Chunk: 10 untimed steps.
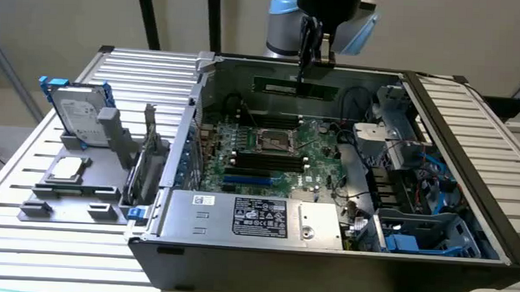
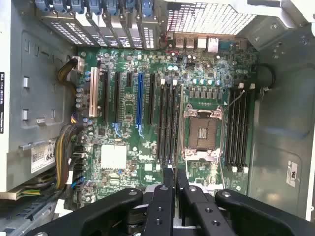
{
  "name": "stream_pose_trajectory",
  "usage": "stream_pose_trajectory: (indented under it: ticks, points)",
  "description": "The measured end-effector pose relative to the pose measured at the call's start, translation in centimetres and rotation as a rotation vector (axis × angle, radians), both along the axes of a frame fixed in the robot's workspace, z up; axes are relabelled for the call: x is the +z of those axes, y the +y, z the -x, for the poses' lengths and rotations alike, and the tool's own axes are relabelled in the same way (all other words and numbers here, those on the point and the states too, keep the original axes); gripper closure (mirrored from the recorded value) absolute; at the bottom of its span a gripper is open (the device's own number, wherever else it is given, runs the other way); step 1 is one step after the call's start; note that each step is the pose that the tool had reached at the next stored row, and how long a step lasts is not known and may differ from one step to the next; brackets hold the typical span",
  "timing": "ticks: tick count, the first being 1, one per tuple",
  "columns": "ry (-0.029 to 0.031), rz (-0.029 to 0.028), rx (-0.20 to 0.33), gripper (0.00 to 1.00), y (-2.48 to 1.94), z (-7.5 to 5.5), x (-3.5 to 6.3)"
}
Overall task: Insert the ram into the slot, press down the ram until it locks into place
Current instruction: 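Insert the ram into the slot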
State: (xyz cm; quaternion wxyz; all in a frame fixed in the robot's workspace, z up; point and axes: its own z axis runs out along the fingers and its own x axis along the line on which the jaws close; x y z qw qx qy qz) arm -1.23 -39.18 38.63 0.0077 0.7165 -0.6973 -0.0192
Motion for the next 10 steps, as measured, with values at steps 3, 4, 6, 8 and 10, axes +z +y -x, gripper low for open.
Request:
stream_pose_trajectory:
  ticks: [3, 4, 6, 8, 10]
  points:
    - [0.0000, -0.0001, 0.000, 0.86, 0.00, 0.00, 0.00]
    - [0.0000, 0.0000, 0.000, 0.86, 0.00, 0.00, 0.00]
    - [0.0000, 0.0000, 0.000, 0.86, 0.00, 0.00, 0.00]
    - [0.0000, 0.0000, 0.000, 0.86, 0.00, 0.00, 0.00]
    - [0.0000, -0.0001, 0.000, 0.86, 0.00, 0.00, 0.00]
